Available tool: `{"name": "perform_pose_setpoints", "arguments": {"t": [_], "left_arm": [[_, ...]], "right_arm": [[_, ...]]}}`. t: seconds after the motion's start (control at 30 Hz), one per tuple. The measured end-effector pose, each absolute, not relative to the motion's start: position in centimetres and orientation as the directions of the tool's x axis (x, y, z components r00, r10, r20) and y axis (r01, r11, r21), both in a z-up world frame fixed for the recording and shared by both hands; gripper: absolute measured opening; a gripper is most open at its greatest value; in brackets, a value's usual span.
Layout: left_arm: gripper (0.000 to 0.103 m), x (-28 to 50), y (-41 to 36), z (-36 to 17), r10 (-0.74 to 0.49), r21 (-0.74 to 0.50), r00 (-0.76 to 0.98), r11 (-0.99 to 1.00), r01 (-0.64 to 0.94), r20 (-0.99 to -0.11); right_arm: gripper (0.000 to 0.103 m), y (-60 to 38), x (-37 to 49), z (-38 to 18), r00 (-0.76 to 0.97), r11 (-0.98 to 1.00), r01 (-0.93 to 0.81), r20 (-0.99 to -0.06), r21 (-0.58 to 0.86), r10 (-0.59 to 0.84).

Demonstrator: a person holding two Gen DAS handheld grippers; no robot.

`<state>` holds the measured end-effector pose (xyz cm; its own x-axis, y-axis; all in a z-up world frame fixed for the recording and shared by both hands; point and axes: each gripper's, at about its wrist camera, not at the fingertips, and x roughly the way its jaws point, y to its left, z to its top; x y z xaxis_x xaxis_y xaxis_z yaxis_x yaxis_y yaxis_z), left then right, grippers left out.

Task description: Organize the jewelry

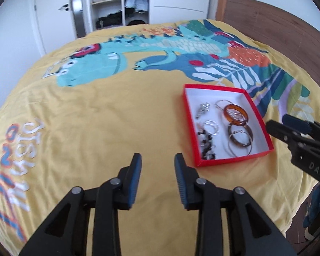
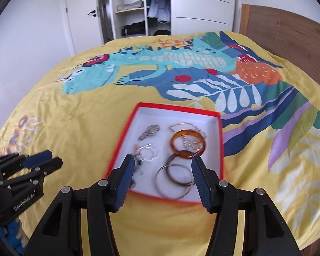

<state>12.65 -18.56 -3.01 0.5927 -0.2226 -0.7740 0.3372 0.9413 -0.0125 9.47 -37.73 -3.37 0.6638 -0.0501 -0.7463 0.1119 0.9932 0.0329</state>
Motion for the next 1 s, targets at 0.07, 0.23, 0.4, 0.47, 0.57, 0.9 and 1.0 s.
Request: {"name": "perform_pose_setpoints", "arguments": {"t": [0.07, 0.23, 0.4, 0.47, 0.57, 0.9, 1.0], "left_arm": [[0.031, 11.5, -16.4, -2.3, -0.199, -0.002, 0.616, 0.952, 0.305, -0.762], [0.031, 8.4, -11.2, -1.0, -0.14, 0.028, 0.656, 0.971, 0.239, -0.741], [0.031, 5.4, -7.1, -0.1, -0.099, 0.037, 0.684, 0.983, 0.181, -0.722], [0.031, 4.3, -6.1, 0.1, -0.086, 0.043, 0.696, 0.985, 0.165, -0.713], [0.031, 3.0, -4.9, 0.5, -0.075, 0.043, 0.709, 0.988, 0.147, -0.701], [0.031, 0.0, -3.3, 1.2, -0.094, 0.027, 0.732, 0.988, 0.152, -0.675], [0.031, -0.5, -3.2, 1.2, -0.093, 0.029, 0.734, 0.988, 0.152, -0.673]], "right_arm": [[0.057, -35.9, 8.0, -2.8, 0.671, 0.995, 0.094, -0.74, 0.039, -0.034], [0.061, -32.2, 5.0, -2.0, 0.686, 0.997, 0.064, -0.727, 0.051, -0.007], [0.061, -29.5, 2.6, -1.6, 0.694, 0.998, 0.046, -0.72, 0.047, 0.002], [0.061, -28.7, 1.8, -1.5, 0.696, 0.998, 0.039, -0.718, 0.041, 0.002], [0.062, -27.8, 0.5, -1.4, 0.697, 0.999, 0.03, -0.717, 0.037, 0.005], [0.064, -25.7, -2.3, -2.1, 0.686, 1.0, -0.018, -0.727, 0.024, 0.03], [0.065, -25.3, -2.9, -2.4, 0.686, 0.999, -0.022, -0.727, 0.027, 0.034]]}}
